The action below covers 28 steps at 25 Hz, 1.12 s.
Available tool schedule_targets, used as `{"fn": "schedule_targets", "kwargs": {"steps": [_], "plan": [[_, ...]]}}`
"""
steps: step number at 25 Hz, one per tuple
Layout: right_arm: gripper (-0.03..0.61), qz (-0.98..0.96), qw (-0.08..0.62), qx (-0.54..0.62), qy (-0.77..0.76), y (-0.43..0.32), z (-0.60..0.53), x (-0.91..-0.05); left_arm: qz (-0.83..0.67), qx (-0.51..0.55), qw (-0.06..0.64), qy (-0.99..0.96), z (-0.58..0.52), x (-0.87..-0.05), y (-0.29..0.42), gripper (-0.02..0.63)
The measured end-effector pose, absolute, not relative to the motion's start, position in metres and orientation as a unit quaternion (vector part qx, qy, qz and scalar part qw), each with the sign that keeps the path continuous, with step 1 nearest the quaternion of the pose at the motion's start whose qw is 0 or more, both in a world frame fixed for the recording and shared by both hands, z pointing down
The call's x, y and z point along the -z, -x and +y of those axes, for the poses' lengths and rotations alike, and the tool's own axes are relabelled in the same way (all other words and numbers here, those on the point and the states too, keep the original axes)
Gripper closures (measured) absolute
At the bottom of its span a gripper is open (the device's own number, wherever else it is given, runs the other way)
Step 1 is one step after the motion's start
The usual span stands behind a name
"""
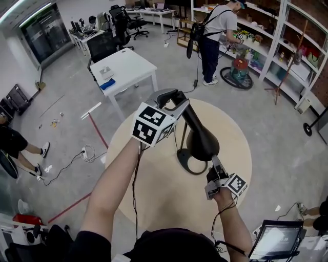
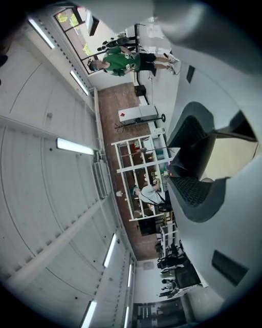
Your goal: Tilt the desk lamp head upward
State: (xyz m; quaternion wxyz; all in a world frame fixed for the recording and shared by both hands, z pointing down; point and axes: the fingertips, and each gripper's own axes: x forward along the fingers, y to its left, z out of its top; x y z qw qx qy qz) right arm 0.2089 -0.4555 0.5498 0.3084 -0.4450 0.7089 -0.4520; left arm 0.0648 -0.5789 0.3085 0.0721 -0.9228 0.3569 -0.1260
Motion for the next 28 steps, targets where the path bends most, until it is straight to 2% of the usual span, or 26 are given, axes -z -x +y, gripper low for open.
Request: {"fn": "schedule_targets", "kwargs": {"steps": [11,14,28], "plan": [[0.472,0.720,0.275,0.409,0.490,-0.235,-0.446,-0.530,0.369,0.078,0.025,0.926,-0.589,-0.315,-0.055,0.426],[0.472,0.739,0.287,0.390,0.469,-0.234,-0.446,-0.512,0.373,0.066,0.012,0.925,-0.592,-0.317,-0.052,0.426],[0.483,0.767,0.279,0.306,0.490,-0.263,-0.441,-0.448,0.377,-0.012,-0.126,0.918,-0.609,-0.336,-0.035,0.426]]}}
